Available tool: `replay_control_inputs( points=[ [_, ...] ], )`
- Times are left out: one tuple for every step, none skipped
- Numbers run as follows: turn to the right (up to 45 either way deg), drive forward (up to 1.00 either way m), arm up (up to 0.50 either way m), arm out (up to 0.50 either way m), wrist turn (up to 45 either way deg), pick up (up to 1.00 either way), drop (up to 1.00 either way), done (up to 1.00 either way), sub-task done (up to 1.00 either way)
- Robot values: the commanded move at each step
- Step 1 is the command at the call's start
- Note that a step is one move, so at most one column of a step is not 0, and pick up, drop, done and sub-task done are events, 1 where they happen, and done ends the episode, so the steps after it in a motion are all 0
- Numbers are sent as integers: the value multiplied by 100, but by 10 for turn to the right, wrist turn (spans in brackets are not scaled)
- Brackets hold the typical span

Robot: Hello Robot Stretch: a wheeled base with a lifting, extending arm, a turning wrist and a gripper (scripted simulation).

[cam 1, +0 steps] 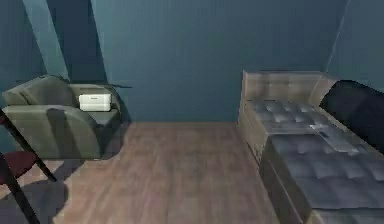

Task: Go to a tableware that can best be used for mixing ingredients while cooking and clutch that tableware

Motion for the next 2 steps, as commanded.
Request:
replay_control_inputs(
  points=[
    [450,0,0,0,0,0,0,0,0],
    [450,0,0,0,0,0,0,0,0]
  ],
)
